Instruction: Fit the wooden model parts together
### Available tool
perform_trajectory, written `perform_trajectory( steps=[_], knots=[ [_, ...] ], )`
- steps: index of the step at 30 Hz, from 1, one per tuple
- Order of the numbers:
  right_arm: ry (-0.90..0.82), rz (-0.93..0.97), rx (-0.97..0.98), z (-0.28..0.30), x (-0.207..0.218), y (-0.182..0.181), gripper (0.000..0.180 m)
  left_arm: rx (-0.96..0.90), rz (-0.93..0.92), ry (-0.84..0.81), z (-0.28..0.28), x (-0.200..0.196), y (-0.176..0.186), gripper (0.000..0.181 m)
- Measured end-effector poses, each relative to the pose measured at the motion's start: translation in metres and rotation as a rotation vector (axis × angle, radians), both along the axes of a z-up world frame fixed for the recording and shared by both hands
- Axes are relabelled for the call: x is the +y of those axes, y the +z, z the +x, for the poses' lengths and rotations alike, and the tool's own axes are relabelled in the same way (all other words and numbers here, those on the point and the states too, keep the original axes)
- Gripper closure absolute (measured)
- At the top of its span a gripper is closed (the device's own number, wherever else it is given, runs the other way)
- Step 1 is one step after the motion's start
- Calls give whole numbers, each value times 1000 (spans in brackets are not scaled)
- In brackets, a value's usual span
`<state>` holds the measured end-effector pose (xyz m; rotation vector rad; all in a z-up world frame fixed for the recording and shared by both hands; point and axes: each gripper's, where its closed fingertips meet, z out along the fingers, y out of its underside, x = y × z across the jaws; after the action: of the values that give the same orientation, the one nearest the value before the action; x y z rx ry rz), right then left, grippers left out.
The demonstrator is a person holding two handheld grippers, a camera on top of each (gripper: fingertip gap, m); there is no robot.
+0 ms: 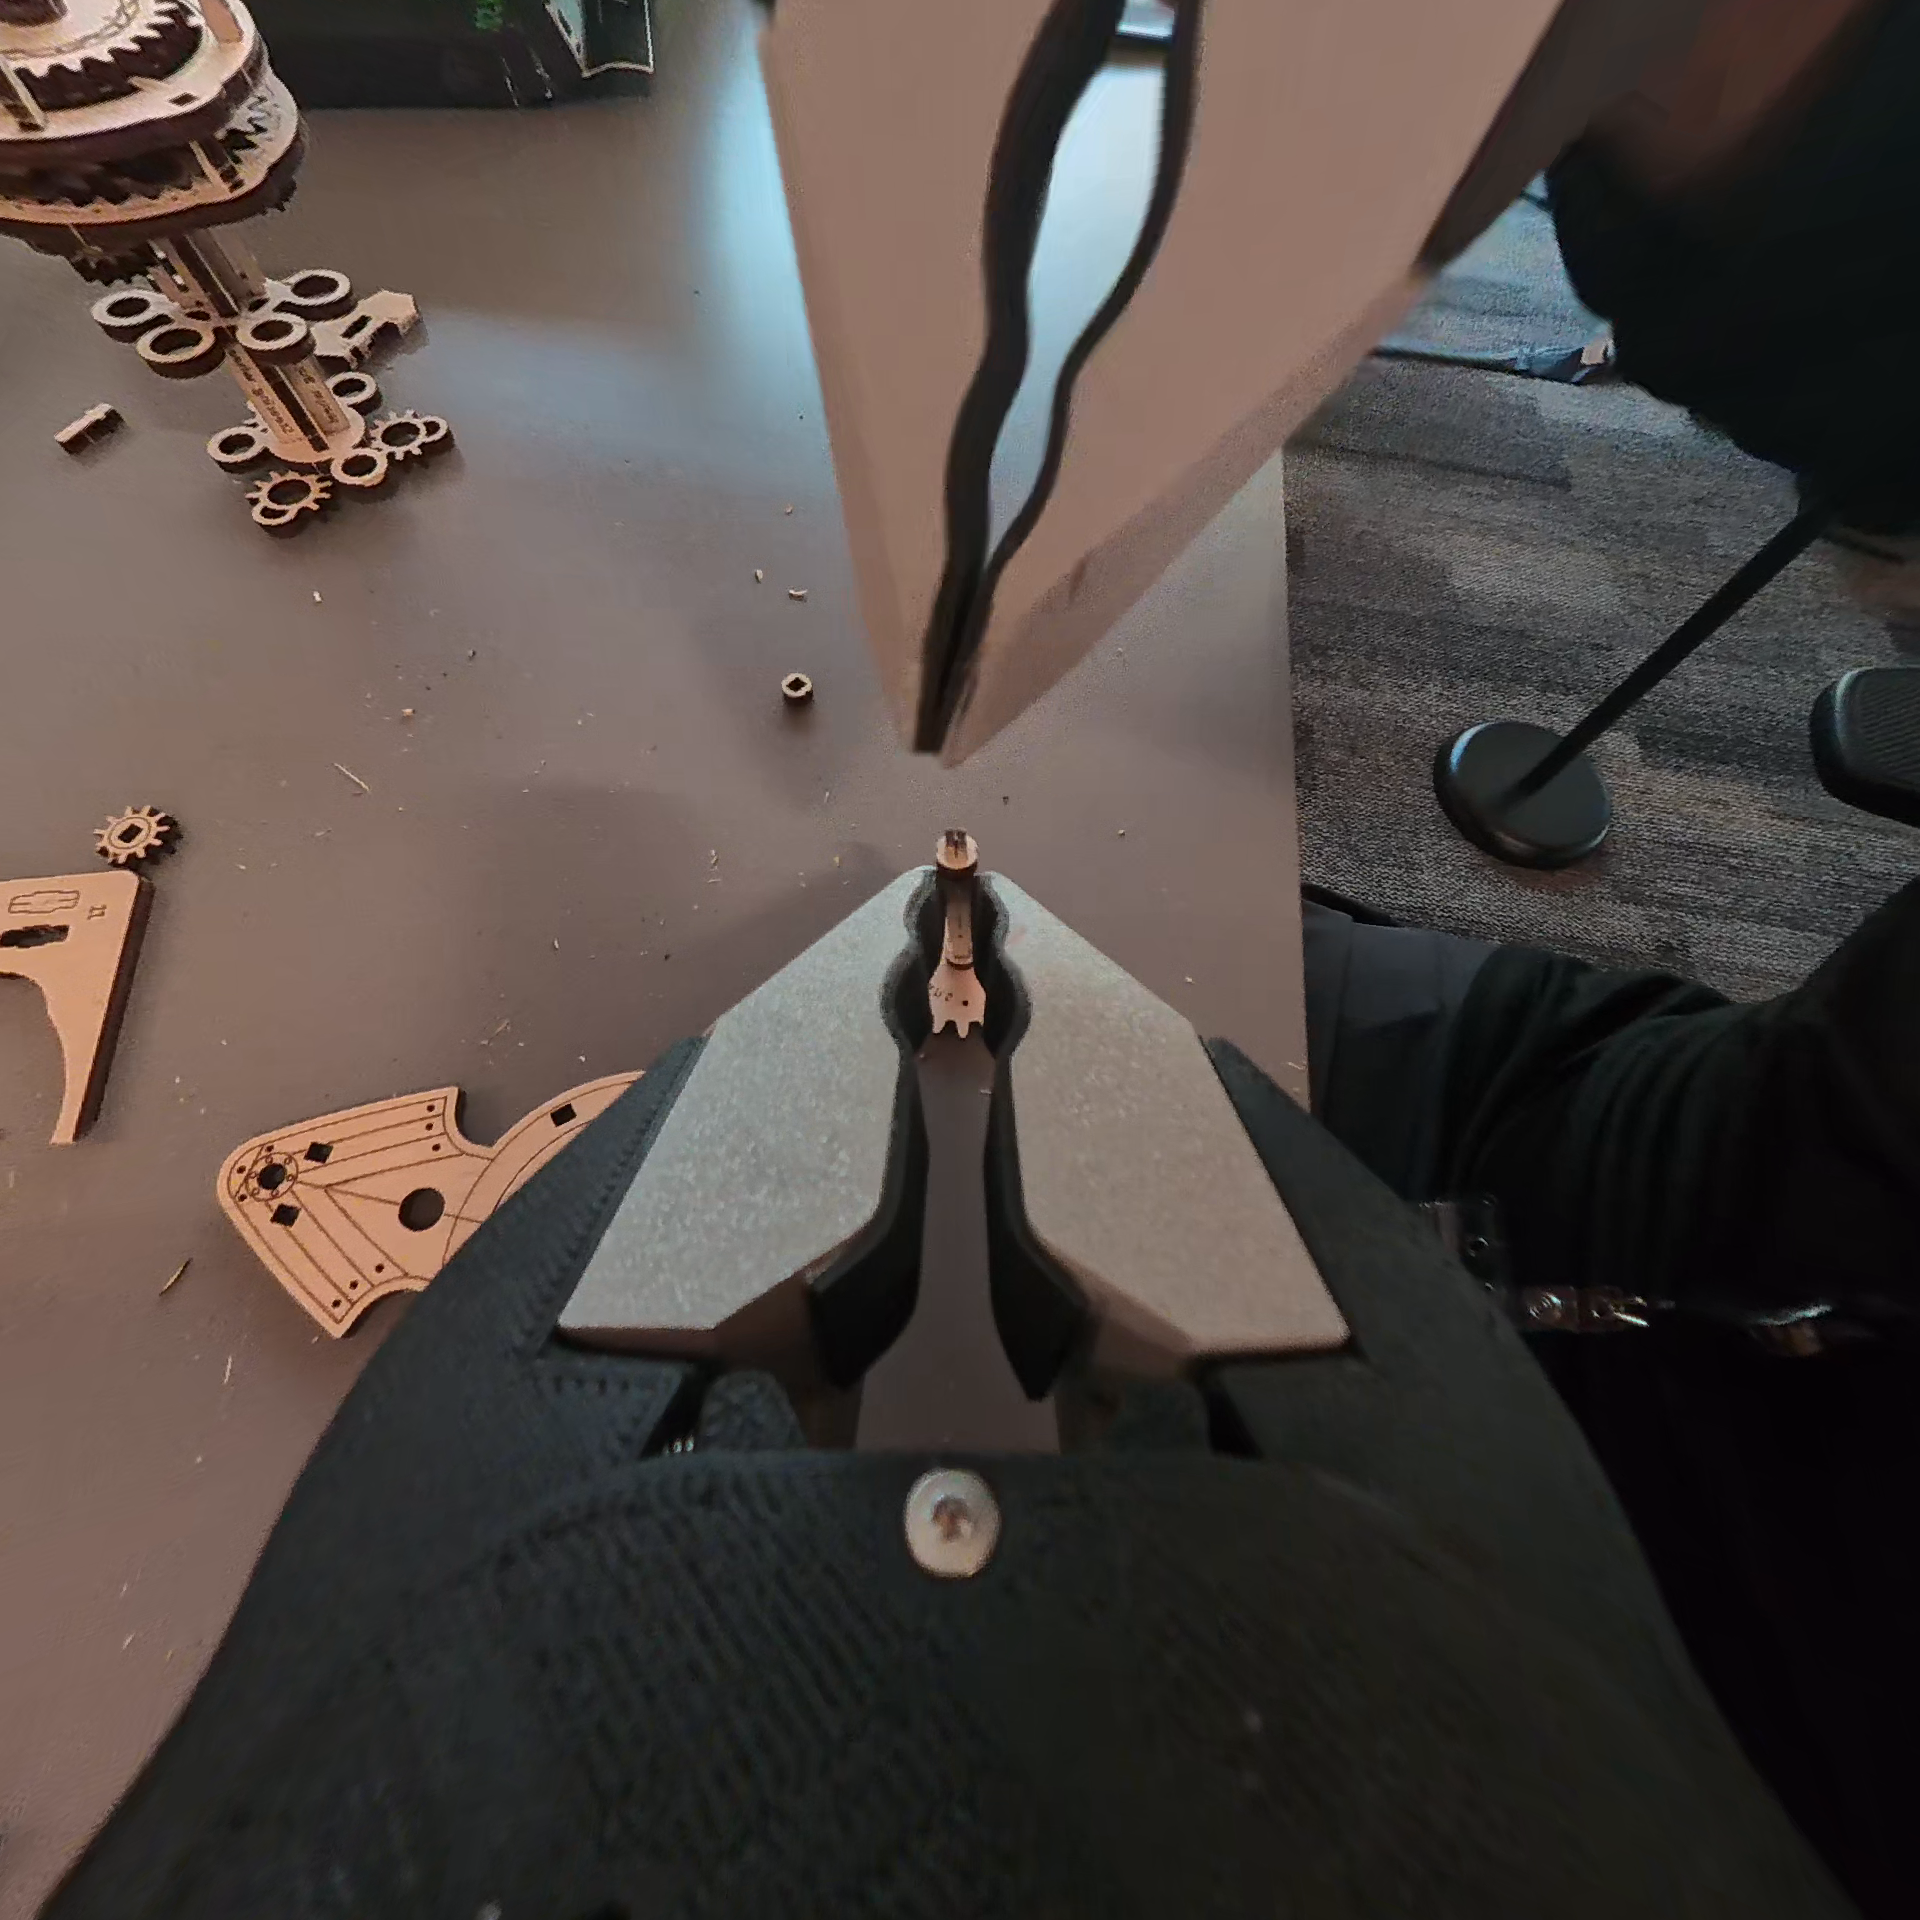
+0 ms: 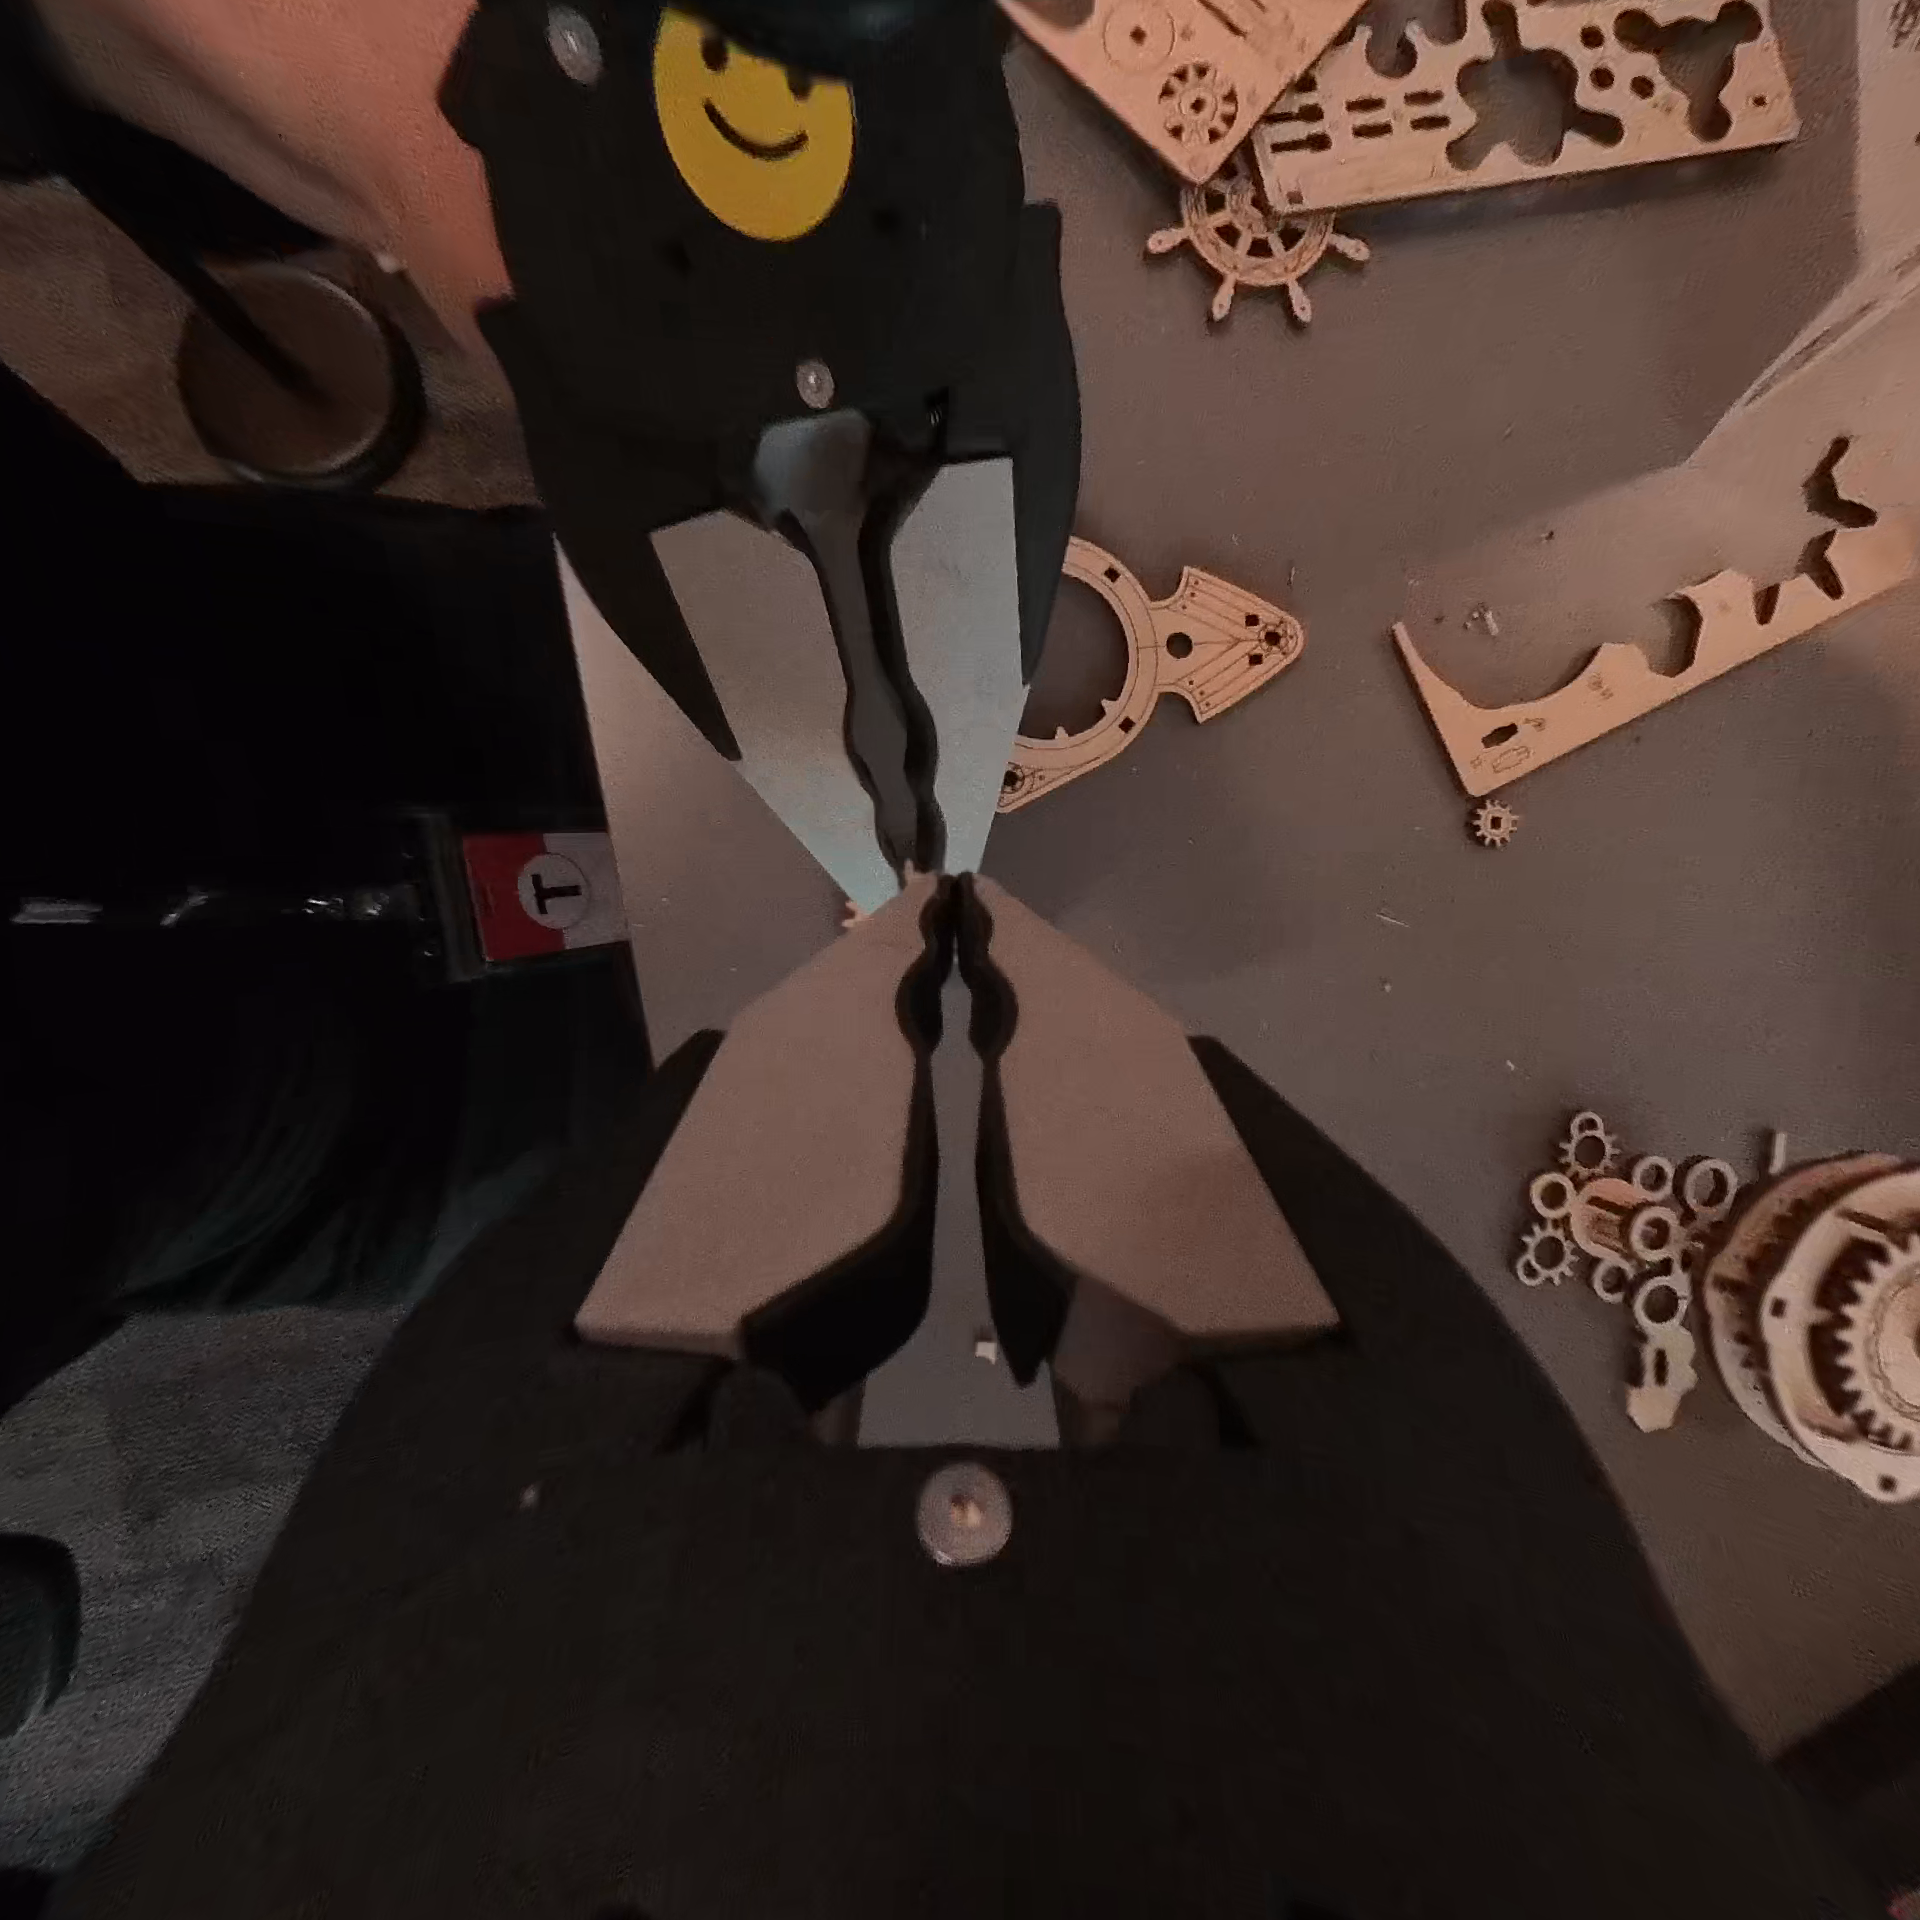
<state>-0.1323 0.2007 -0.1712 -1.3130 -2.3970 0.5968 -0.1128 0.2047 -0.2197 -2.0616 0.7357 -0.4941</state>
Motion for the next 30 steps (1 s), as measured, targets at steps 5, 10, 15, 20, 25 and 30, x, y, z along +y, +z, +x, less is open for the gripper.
perform_trajectory(
  steps=[5, 10, 15, 20, 25, 30],
  knots=[
    [9, 45, -105, 3, 0, -26, 180, 5, -5, 3, -1, 0, -1, 177],
    [-16, 17, -23, -2, 3, 3, 180, 2, -2, -6, 1, 0, -1, 177],
    [-10, 77, -121, 7, 5, -24, 180, 0, -8, -11, 2, -1, -1, 177],
    [6, 48, -87, 4, 2, -8, 180, 6, -3, -13, 3, 0, -2, 177],
    [-3, 68, -62, 3, 3, -1, 180, 12, -6, -12, 2, 0, -3, 177],
    [15, 77, -153, 10, 0, -18, 180, 13, -5, -10, 2, 0, -3, 177]
  ],
)
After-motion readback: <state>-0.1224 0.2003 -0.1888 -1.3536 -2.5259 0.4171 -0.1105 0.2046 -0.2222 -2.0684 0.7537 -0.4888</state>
